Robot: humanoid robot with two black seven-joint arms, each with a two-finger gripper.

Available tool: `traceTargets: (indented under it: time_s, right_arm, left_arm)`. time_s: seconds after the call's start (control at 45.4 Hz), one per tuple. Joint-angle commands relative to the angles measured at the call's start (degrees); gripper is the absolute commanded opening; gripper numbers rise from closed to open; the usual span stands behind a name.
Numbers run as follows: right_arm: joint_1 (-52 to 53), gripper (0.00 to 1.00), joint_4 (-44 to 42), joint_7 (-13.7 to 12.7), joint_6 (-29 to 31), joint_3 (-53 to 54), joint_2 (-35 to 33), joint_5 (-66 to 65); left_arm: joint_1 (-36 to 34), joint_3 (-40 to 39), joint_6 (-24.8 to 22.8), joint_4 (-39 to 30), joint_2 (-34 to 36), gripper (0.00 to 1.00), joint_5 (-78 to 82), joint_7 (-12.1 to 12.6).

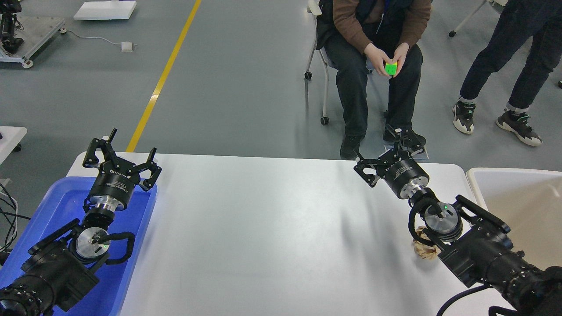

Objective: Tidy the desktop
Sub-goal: 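Raise the right gripper and swing it away from the tan object, then lower the open right gripper down onto the crumpled tan object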

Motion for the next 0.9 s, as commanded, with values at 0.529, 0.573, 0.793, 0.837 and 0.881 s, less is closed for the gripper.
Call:
traceTargets:
  time_s: [0.529, 0.573, 0.793, 0.837, 0.881]
  right_arm:
    - [-0.44, 1.00, 12.80, 0.00, -0.11, 0.02, -9.45, -11.81]
    - [-0.44, 1.00, 14.47, 0.00, -0.12, 0.02, -11.22, -13.14]
    - [-0.44, 1.00, 23.79, 0.00, 0.06, -2.17, -22.12, -25.96]
    - [-0.35, 1.00, 24.85, 0.00, 0.15, -2.79, -23.79, -29.91]
    - [-0.18, 1.00, 25.90, 0.09, 0.15, -2.88, -25.19, -33.95]
  left_arm:
    - [0.01, 0.00, 0.00, 0.00, 0.00, 1.00, 0.04, -0.06]
    - [0.00, 0.00, 0.09, 0.00, 0.00, 1.00, 0.04, -0.06]
    - [0.01, 0.00, 0.09, 0.00, 0.00, 1.00, 0.04, -0.06]
    - [0.01, 0.00, 0.09, 0.00, 0.00, 1.00, 0.04, -0.06]
    - [0.01, 0.00, 0.09, 0.00, 0.00, 1.00, 0.04, -0.06]
